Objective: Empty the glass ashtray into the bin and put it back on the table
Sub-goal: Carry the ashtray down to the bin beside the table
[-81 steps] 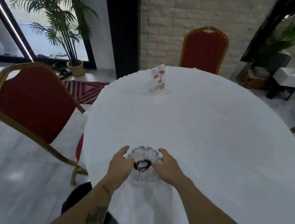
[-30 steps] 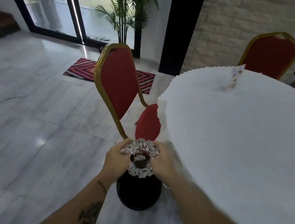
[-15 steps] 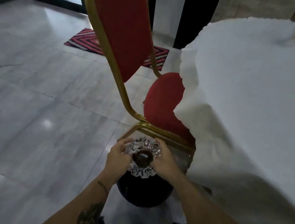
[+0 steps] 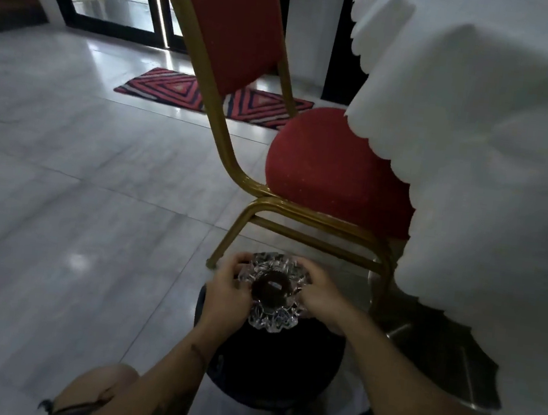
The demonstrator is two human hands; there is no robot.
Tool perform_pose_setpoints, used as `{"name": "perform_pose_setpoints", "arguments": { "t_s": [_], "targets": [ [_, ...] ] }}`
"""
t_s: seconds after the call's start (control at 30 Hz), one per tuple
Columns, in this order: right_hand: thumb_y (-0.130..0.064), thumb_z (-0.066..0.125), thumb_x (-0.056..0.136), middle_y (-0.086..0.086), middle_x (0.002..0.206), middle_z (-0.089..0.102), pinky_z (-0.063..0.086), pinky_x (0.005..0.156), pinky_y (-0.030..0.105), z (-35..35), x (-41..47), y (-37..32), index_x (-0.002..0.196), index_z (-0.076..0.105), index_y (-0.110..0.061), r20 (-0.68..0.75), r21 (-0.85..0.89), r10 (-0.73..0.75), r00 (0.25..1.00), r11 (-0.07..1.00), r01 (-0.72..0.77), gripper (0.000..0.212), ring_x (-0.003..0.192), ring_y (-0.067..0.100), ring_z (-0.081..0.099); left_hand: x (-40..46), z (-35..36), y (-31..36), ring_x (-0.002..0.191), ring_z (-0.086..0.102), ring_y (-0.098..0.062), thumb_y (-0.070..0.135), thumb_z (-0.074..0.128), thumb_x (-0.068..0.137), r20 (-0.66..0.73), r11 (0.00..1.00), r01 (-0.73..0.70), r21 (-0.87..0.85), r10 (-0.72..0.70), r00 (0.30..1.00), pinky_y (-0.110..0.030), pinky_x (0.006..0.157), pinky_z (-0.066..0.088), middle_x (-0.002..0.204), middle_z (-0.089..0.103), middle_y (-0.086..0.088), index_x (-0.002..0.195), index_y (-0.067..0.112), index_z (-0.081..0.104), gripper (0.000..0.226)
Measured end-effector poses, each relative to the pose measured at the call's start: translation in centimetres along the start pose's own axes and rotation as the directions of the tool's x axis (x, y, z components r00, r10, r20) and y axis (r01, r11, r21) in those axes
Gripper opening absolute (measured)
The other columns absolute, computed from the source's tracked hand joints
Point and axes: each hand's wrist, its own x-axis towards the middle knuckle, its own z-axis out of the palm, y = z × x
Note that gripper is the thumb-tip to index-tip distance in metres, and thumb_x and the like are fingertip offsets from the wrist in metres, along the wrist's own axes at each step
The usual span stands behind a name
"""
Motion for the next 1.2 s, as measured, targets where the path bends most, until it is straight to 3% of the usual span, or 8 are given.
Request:
{"name": "perform_pose_setpoints", "arguments": {
  "t_s": [0.1, 0.3, 0.5, 0.6, 0.73, 0.9, 1.03, 1.2],
  "targets": [
    [0.004, 0.056, 0.09, -0.004, 0.141, 0.051, 0.057, 0.068, 0.04, 0.5, -0.8, 0.1, 0.141, 0.048, -0.042, -0.1, -0.085, -0.109, 0.989, 0.991, 0.1, 0.069, 0.092, 0.02, 0.067, -0.7, -0.1, 1.0, 0.1, 0.07, -0.016, 0.006, 0.051, 0.096, 0.008, 0.993, -0.076, 0.092, 0.076, 0.997, -0.043, 0.083, 0.062, 0.113, 0.069, 0.003, 0.11, 0.039, 0.054, 0.036],
    [0.014, 0.057, 0.084, -0.013, 0.125, 0.063, 0.057, 0.093, 0.032, 0.9, -2.6, 0.4, 0.109, 0.052, -0.062, -0.181, -0.158, -0.343, 0.922, 0.935, 0.317, 0.081, 0.112, 0.005, 0.062, 0.3, -0.7, 3.0, 0.087, 0.069, -0.008, -0.002, 0.064, 0.088, 0.092, 0.967, -0.173, 0.188, 0.158, 0.983, -0.031, 0.075, 0.061, 0.094, 0.067, 0.008, 0.125, 0.028, 0.055, 0.049],
    [0.016, 0.053, 0.082, -0.008, 0.134, 0.052, 0.048, 0.104, 0.031, 0.8, -3.1, 1.4, 0.137, 0.049, -0.034, -0.227, -0.39, -0.507, 0.832, 0.83, 0.399, 0.074, 0.123, 0.013, 0.051, 0.3, -0.8, 3.0, 0.108, 0.059, -0.007, -0.01, 0.061, 0.082, 0.196, 0.894, -0.315, 0.32, 0.262, 0.945, -0.024, 0.098, 0.047, 0.118, 0.065, 0.007, 0.128, 0.02, 0.063, 0.055],
    [0.015, 0.054, 0.081, -0.007, 0.129, 0.052, 0.051, 0.098, 0.031, 0.8, -3.6, 1.7, 0.134, 0.052, -0.026, -0.195, -0.464, -0.594, 0.781, 0.757, 0.46, 0.067, 0.118, 0.015, 0.054, 0.1, -0.7, 2.6, 0.104, 0.063, -0.006, -0.013, 0.06, 0.077, 0.26, 0.859, -0.384, 0.338, 0.307, 0.916, -0.026, 0.095, 0.053, 0.115, 0.07, 0.006, 0.123, 0.023, 0.063, 0.059],
    [0.007, 0.059, 0.081, -0.009, 0.131, 0.044, 0.053, 0.089, 0.027, 0.5, -3.7, 2.3, 0.129, 0.048, -0.028, -0.105, -0.555, -0.666, 0.739, 0.656, 0.512, 0.06, 0.11, 0.014, 0.054, 0.2, -0.7, 1.9, 0.093, 0.063, -0.006, 0.002, 0.066, 0.08, 0.322, 0.787, -0.485, 0.381, 0.379, 0.868, -0.026, 0.081, 0.055, 0.103, 0.069, 0.01, 0.115, 0.029, 0.055, 0.045],
    [-0.007, 0.063, 0.085, -0.003, 0.133, 0.053, 0.045, 0.087, 0.024, 0.3, -3.8, 3.3, 0.132, 0.041, -0.029, -0.054, -0.609, -0.636, 0.77, 0.632, 0.48, 0.056, 0.114, 0.019, 0.057, -0.2, -1.0, 0.8, 0.105, 0.062, -0.014, 0.012, 0.067, 0.083, 0.367, 0.643, -0.597, 0.48, 0.471, 0.802, -0.026, 0.09, 0.05, 0.118, 0.067, 0.006, 0.124, 0.027, 0.054, 0.045],
    [-0.009, 0.061, 0.087, -0.002, 0.15, 0.046, 0.043, 0.111, 0.036, 0.7, -3.3, 4.8, 0.143, 0.039, -0.026, -0.04, -0.688, -0.664, 0.746, 0.56, 0.462, 0.063, 0.136, 0.018, 0.046, -0.6, -1.4, 0.0, 0.124, 0.059, -0.021, 0.02, 0.058, 0.084, 0.445, 0.46, -0.711, 0.532, 0.562, 0.697, -0.036, 0.099, 0.054, 0.133, 0.064, -0.001, 0.131, 0.021, 0.056, 0.047],
    [-0.01, 0.064, 0.087, 0.0, 0.161, 0.033, 0.037, 0.117, 0.042, 0.3, -3.0, 5.3, 0.153, 0.03, -0.025, 0.012, -0.743, -0.684, 0.73, 0.482, 0.464, 0.076, 0.149, 0.02, 0.03, -0.3, -1.7, -0.3, 0.131, 0.055, -0.022, 0.025, 0.043, 0.087, 0.536, 0.306, -0.803, 0.512, 0.616, 0.577, -0.035, 0.101, 0.053, 0.137, 0.063, -0.003, 0.133, 0.016, 0.056, 0.048]
  ]
}}
